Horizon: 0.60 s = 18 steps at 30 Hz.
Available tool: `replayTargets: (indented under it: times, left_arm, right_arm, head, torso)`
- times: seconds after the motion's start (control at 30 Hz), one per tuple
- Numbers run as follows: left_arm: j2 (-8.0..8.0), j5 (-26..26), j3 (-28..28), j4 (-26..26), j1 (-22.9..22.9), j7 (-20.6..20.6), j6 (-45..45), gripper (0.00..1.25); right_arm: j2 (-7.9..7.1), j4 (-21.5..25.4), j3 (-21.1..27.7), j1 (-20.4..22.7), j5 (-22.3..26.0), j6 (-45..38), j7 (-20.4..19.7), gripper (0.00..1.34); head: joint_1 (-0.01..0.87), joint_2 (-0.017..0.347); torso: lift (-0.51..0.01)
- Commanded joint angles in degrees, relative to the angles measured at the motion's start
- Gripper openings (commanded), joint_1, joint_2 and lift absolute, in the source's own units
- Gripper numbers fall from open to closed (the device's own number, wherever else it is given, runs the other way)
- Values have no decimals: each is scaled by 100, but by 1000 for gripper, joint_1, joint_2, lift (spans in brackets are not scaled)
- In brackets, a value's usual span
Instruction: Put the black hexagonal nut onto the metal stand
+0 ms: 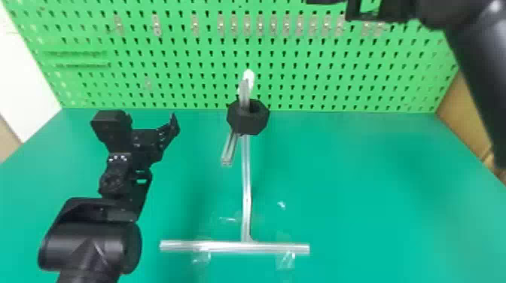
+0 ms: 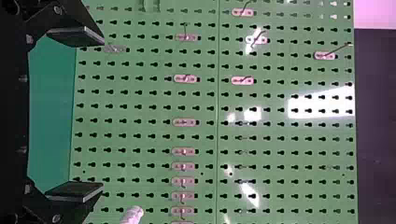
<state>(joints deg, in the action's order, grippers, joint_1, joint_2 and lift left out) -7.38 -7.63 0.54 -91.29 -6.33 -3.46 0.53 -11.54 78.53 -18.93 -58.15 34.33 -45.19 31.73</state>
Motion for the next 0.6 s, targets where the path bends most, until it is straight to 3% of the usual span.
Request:
replayTargets:
  times: [0.0,0.3,0.57]
  left_arm:
    - [9,-10,-19,-21,9,3,0,1066]
    - [9,-45,-19,-21,18,-6,0,1066]
    - [9,-80,-36,-29,27,-6,-26,1066]
  right_arm:
    - [117,75,425,577,-120,678,-9,1339]
    - [398,391,1427,1983,-234,1504,-773,1339]
    - [627,637,1919,2958,-1043,2031,-1450,1339]
  head:
    - [693,81]
    - [693,81]
    - [693,81]
  torso:
    - [-1]
    - [-1]
    - [-1]
